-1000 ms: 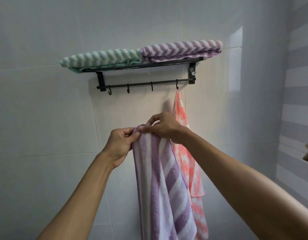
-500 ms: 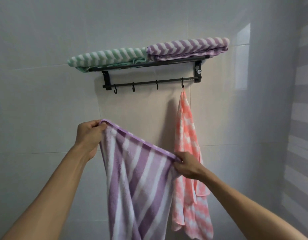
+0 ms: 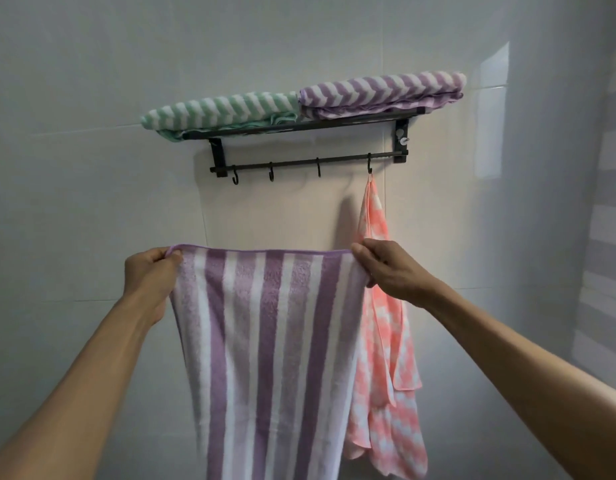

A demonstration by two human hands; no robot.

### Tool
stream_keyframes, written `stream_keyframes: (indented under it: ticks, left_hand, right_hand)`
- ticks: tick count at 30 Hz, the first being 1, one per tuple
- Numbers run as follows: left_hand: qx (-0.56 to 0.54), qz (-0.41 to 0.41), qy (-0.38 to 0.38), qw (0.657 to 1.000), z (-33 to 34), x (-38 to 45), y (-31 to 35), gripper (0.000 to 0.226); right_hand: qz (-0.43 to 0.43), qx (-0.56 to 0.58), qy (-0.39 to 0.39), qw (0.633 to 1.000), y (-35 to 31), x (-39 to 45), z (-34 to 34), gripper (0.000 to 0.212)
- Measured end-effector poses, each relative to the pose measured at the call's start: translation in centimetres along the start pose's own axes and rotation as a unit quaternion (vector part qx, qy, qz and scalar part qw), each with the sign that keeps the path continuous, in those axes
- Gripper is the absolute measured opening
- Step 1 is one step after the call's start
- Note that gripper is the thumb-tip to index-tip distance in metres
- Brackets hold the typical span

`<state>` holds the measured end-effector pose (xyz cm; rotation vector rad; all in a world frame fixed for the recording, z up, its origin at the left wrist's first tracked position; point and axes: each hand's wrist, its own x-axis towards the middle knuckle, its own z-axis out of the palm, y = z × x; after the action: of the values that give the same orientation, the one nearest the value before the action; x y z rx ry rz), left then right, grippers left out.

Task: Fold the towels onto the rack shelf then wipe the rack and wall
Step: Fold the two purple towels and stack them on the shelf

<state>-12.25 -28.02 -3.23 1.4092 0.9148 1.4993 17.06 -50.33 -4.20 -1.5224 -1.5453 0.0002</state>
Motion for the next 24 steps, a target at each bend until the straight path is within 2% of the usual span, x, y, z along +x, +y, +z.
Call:
stream_keyframes:
  ticks: [1, 3, 5, 7, 9, 11, 12, 14, 16, 17, 18, 20, 22, 24]
  left_hand:
    - [-0.003, 0.0, 0.008, 1.0, 0.0, 0.2, 0.1, 0.012]
    - [-0.006, 0.003, 0.034, 0.999, -0.1, 0.5, 0.3, 0.013]
    - [-0.006, 0.005, 0.059, 0.998, -0.2, 0.6, 0.4, 0.015]
    - [-0.002, 0.01, 0.072, 0.997, -0.3, 0.7, 0.3, 0.018]
    - [0.013, 0.019, 0.075, 0.997, -0.1, 0.4, -0.1, 0.019]
    - [0.02, 0.024, 0.073, 0.997, 0.2, 0.2, -0.6, 0.018]
    - [0.02, 0.023, 0.068, 0.997, 0.3, 0.1, -0.8, 0.017]
    - [0.018, 0.019, 0.058, 0.998, 0.5, 0.2, -1.1, 0.017]
    - [0.024, 0.015, 0.067, 0.997, 0.2, 0.5, -1.1, 0.018]
    - [0.027, 0.009, 0.083, 0.996, -0.1, 0.8, -1.1, 0.018]
    - [0.03, 0.002, 0.104, 0.994, -0.5, 1.3, -1.1, 0.018]
    - [0.025, -0.015, 0.134, 0.991, -1.3, 2.0, -1.1, 0.021]
    - [0.02, -0.021, 0.142, 0.989, -1.7, 2.5, -1.4, 0.023]
    - [0.028, -0.016, 0.137, 0.99, -1.6, 2.5, -1.9, 0.022]
  right_hand:
    - [0.009, 0.062, -0.016, 0.998, -0.4, -0.3, 0.1, 0.046]
    - [0.001, 0.071, -0.053, 0.996, -0.6, -0.7, 0.3, 0.048]
    - [-0.022, -0.025, -0.116, 0.993, 0.3, -0.8, 0.1, 0.048]
    - [-0.031, -0.158, -0.169, 0.972, 1.4, -0.7, -0.1, 0.034]
    - [-0.043, -0.248, -0.158, 0.955, 2.4, -0.6, -0.2, 0.019]
    - [-0.055, -0.26, -0.073, 0.961, 2.9, -0.4, 0.1, 0.018]
    - [-0.042, -0.214, -0.023, 0.976, 2.8, -0.3, 0.2, 0.019]
    - [0.008, 0.005, 0.029, 1.0, 1.6, -0.4, 0.3, 0.023]
    - [0.032, 0.226, -0.022, 0.973, -0.1, -0.7, 0.2, 0.023]
    - [0.03, 0.255, -0.059, 0.965, -0.7, -0.9, 0.1, 0.025]
    - [0.018, 0.215, -0.093, 0.972, -1.1, -1.1, -0.2, 0.029]
    - [-0.015, 0.02, -0.139, 0.99, -0.9, -1.0, -0.7, 0.042]
    - [-0.03, -0.147, -0.164, 0.975, -0.2, -0.7, -1.0, 0.044]
    - [-0.041, -0.221, -0.157, 0.962, 0.5, -0.6, -0.9, 0.035]
